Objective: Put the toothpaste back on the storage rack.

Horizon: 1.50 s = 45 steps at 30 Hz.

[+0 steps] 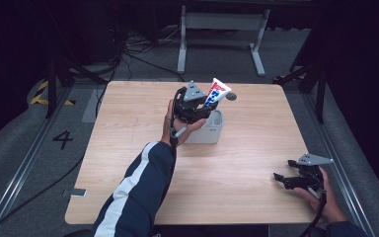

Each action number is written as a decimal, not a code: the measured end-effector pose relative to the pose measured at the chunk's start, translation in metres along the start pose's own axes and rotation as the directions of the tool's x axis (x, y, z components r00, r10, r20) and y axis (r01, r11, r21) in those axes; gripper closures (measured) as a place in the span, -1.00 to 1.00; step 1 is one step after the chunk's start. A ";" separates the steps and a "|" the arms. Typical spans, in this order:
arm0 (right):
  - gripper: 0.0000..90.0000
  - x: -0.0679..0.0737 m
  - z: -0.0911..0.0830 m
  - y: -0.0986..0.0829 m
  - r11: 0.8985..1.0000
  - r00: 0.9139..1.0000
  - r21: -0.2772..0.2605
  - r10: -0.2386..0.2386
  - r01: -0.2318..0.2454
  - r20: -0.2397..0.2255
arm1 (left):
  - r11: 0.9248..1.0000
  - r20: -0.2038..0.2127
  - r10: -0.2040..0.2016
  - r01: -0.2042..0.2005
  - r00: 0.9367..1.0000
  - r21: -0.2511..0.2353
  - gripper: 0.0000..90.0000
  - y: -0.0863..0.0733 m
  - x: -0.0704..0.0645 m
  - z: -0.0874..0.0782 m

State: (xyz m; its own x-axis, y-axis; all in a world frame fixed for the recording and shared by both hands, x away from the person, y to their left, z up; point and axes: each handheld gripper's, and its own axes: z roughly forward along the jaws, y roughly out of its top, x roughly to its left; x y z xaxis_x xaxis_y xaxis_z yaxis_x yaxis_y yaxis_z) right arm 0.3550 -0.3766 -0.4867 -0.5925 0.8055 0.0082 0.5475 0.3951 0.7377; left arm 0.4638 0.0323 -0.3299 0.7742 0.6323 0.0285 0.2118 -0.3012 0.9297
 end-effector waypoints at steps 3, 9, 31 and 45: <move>-0.66 0.000 0.000 0.000 1.000 1.000 0.000 0.000 0.000 0.000 | 1.000 -0.014 -0.009 0.008 1.000 -0.022 0.46 -0.002 0.004 0.003; -0.66 0.000 0.000 0.000 1.000 1.000 0.000 0.000 0.000 0.000 | 0.998 -0.007 -0.036 0.036 0.999 -0.054 0.46 -0.006 0.011 0.010; -0.65 0.000 0.000 0.000 1.000 1.000 0.002 -0.001 0.001 0.001 | 0.999 -0.032 -0.051 0.051 0.998 -0.018 0.44 -0.031 0.017 0.028; -0.65 0.000 0.000 0.000 1.000 1.000 0.002 -0.002 0.002 0.001 | 0.998 -0.037 0.003 0.000 0.999 0.057 0.41 -0.040 0.010 0.011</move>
State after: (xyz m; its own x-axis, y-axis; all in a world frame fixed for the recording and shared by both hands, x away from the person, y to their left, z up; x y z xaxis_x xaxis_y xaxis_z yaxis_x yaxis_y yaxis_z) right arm 0.3546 -0.3766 -0.4867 -0.5930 0.8052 0.0063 0.5473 0.3974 0.7366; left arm 0.4698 0.0422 -0.3706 0.7520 0.6577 0.0446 0.2453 -0.3419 0.9071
